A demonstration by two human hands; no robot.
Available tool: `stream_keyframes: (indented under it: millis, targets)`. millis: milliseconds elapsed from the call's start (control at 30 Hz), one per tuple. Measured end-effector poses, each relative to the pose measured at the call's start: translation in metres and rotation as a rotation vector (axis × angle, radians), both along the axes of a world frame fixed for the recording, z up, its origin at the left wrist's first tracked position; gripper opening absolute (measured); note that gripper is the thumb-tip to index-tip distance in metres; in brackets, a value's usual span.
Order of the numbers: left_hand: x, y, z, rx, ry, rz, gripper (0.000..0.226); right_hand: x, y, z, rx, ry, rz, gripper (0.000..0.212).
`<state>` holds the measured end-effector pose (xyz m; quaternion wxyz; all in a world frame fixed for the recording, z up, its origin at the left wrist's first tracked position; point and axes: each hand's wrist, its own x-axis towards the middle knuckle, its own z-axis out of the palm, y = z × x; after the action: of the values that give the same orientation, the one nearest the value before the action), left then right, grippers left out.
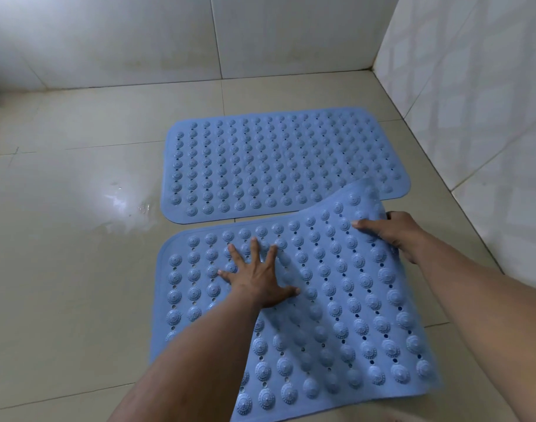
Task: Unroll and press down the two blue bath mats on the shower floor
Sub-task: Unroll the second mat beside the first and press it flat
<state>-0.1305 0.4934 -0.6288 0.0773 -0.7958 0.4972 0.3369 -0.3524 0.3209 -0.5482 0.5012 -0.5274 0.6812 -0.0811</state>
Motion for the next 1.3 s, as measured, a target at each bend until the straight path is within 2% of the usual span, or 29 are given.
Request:
stream_keyframes:
  millis: [67,167,200,300,367,500,600,733,867,900,1033,1167,1300]
  targets:
    - [-0.001,0.0,-0.001,0.009,-0.001,-0.005,0.125,-0.01,-0.005,-0.006,0.001,0.005,0.01,0.096]
    - [-0.001,-0.001,-0.002,0.016,-0.001,-0.006,0.129,-0.014,-0.004,0.0,0.014,0.029,-0.005,0.08]
    - [-0.001,-0.001,-0.002,0.017,-0.002,-0.004,0.13,-0.015,-0.005,0.002,0.028,0.039,-0.005,0.081]
    - [-0.001,-0.003,-0.006,0.011,0.002,0.009,0.131,-0.021,-0.011,0.0,-0.007,0.1,-0.005,0.112]
    - [-0.003,-0.004,-0.009,0.01,0.004,0.024,0.134,-0.025,-0.012,0.004,-0.051,0.161,-0.006,0.118]
    - [-0.007,-0.005,-0.012,0.02,-0.002,0.031,0.142,-0.035,-0.018,0.006,-0.122,0.228,-0.048,0.109]
    - [-0.007,-0.008,-0.012,0.032,0.02,0.04,0.144,-0.045,-0.023,0.006,-0.109,0.273,-0.067,0.094]
    - [-0.006,-0.007,-0.014,0.029,0.048,0.046,0.145,-0.056,-0.033,-0.01,-0.043,0.247,-0.101,0.106]
    - [-0.006,-0.007,-0.013,0.028,0.051,0.046,0.145,-0.05,-0.028,0.001,-0.097,0.328,-0.093,0.079]
    - [-0.006,-0.008,-0.013,0.029,0.055,0.046,0.145,-0.052,-0.031,0.0,-0.11,0.334,-0.101,0.079]
    - [-0.005,-0.01,-0.012,0.039,0.066,0.05,0.146,-0.06,-0.035,0.001,-0.12,0.332,-0.144,0.101]
    - [-0.004,-0.009,-0.013,0.041,0.061,0.043,0.146,-0.065,-0.038,-0.007,-0.192,0.364,-0.183,0.104]
    - [-0.004,-0.01,-0.012,0.048,0.058,0.041,0.146,-0.061,-0.033,-0.015,-0.279,0.642,-0.19,0.111]
